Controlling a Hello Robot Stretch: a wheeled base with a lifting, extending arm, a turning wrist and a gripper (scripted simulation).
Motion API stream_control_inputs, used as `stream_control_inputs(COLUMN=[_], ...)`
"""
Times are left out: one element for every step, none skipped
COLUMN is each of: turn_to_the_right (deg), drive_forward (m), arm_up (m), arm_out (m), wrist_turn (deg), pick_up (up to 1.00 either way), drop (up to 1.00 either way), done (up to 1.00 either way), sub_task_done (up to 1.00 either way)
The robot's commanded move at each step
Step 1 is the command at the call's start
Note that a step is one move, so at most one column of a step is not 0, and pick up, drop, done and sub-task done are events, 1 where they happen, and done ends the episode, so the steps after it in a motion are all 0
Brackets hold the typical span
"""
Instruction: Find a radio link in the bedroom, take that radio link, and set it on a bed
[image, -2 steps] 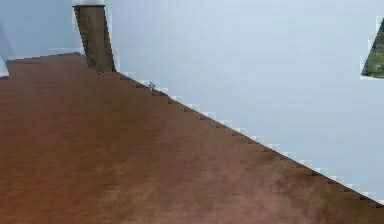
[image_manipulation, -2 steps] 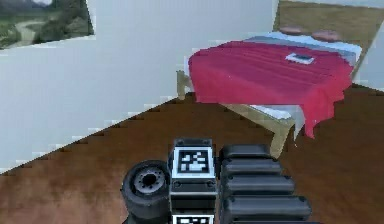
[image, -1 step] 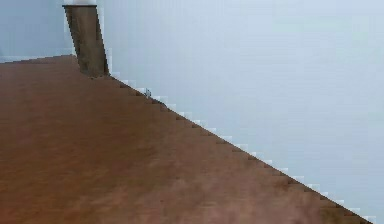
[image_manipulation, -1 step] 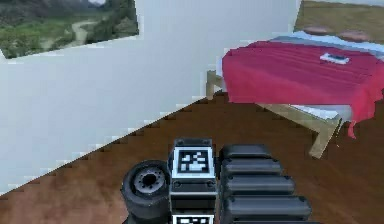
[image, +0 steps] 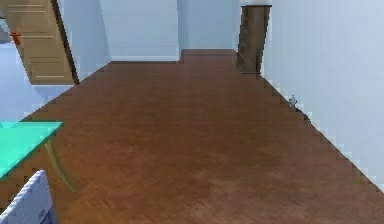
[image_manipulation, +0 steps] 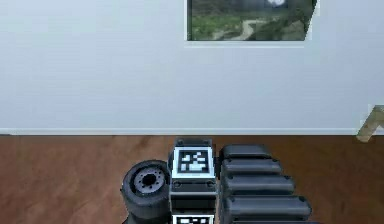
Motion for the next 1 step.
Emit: stream_control_inputs(turn_to_the_right=[0.0], drive_forward=[1.0], arm_up=[0.0], arm_out=[0.0], wrist_turn=[0.0], pick_up=[0.0], drop=[0.0], done=[0.0], sub_task_done=[0.0])
